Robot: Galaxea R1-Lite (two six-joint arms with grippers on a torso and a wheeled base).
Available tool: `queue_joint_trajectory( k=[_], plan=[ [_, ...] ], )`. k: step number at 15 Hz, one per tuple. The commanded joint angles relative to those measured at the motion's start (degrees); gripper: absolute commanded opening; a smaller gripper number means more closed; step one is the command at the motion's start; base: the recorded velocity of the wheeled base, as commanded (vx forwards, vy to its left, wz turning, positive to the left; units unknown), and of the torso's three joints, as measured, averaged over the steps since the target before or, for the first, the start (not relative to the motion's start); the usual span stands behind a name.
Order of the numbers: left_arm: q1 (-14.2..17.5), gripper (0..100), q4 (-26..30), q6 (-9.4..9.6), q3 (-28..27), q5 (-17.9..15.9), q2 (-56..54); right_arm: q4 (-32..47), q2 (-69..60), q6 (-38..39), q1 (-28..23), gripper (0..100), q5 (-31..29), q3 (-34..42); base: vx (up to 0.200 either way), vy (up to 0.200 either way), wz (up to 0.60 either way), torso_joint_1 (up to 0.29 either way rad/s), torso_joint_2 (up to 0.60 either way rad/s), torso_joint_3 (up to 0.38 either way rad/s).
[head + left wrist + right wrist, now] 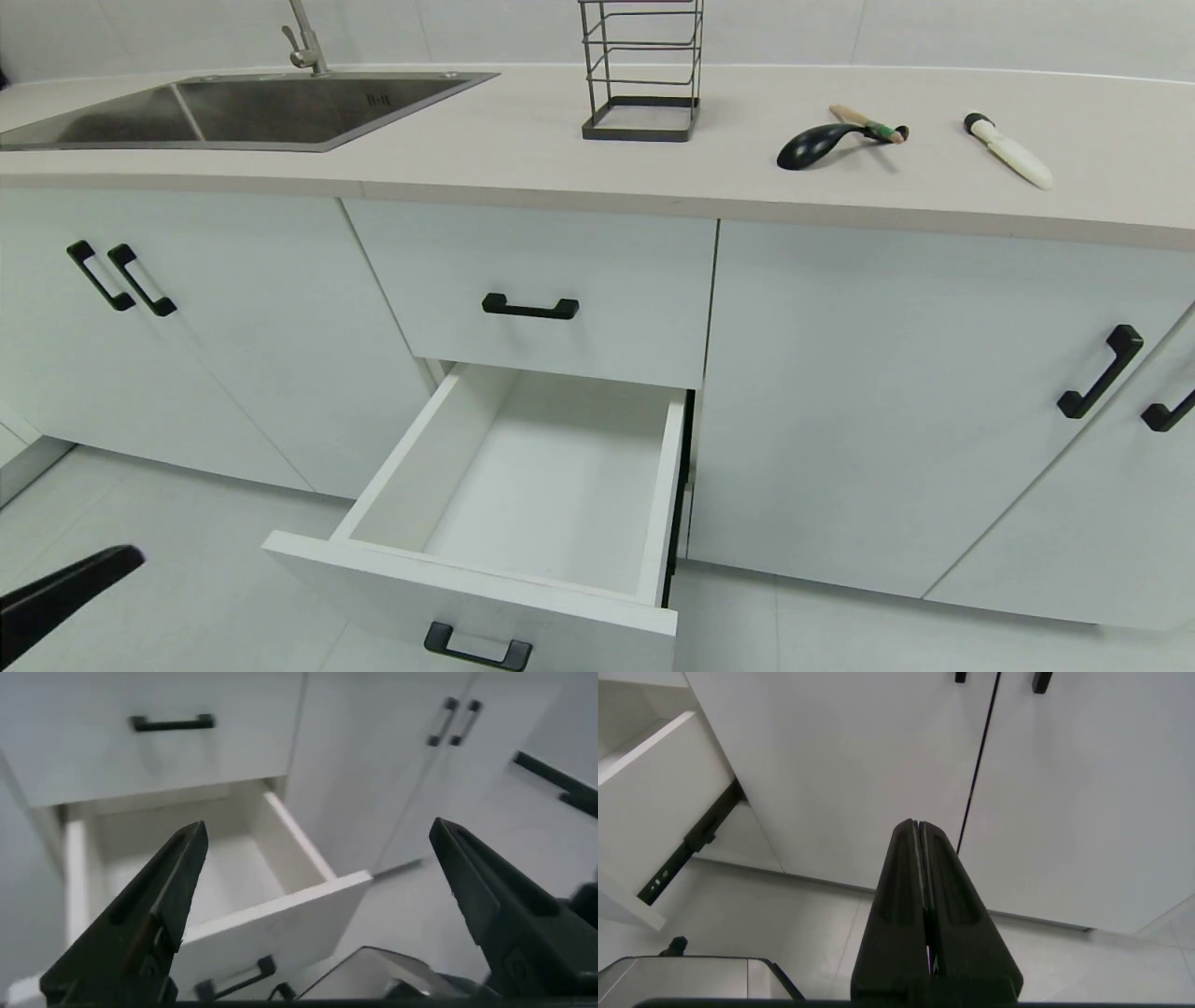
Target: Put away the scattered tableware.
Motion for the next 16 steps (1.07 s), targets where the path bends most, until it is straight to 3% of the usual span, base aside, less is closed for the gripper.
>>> queue_joint_trajectory(
  k=[1,2,3,6,8,10,11,13,14,16],
  plan=[
    [1.3,100,5.0,5.58,3.2,3.5,-9.8,0.0,0.0,0.0,0.0,0,0.0,0.0,0.0,0.0,0.0,0.0,0.0,0.0],
    [1.3,100,6.7,7.34,3.5,3.7,-11.8,0.0,0.0,0.0,0.0,0,0.0,0.0,0.0,0.0,0.0,0.0,0.0,0.0],
    [1.4,100,7.9,7.96,4.0,3.8,-14.4,0.0,0.0,0.0,0.0,0,0.0,0.0,0.0,0.0,0.0,0.0,0.0,0.0],
    [4.2,100,12.7,8.22,6.2,6.8,-21.4,0.0,0.0,-0.3,0.0,0,0.3,0.0,0.0,0.0,0.0,0.0,0.0,0.0],
    [4.6,100,19.0,8.31,7.4,9.1,-25.3,0.0,0.0,-0.1,0.0,0,0.2,0.0,0.0,0.0,0.0,0.0,0.0,0.0],
    [4.6,100,18.9,9.19,10.0,11.5,-25.2,0.0,0.0,-0.1,0.0,0,0.0,0.0,0.0,0.0,0.0,0.0,0.0,0.0],
    [4.7,100,20.5,10.68,10.1,13.7,-25.2,0.0,0.0,0.1,0.0,0,-0.2,0.0,0.0,0.0,0.0,0.0,0.0,0.0],
    [5.0,100,21.9,10.68,10.1,15.1,-25.2,0.0,0.0,0.0,0.0,0,-0.1,0.0,0.0,0.0,0.0,0.0,0.0,0.0],
    [8.4,100,26.6,10.42,10.0,16.5,-25.2,0.0,0.0,0.0,0.0,0,-0.1,0.0,0.0,0.0,0.0,0.0,0.0,0.0],
    [9.7,100,26.4,10.51,10.0,16.9,-25.2,0.0,0.0,0.0,0.0,0,-0.1,0.0,0.0,0.0,0.0,0.0,0.0,0.0]
  ],
)
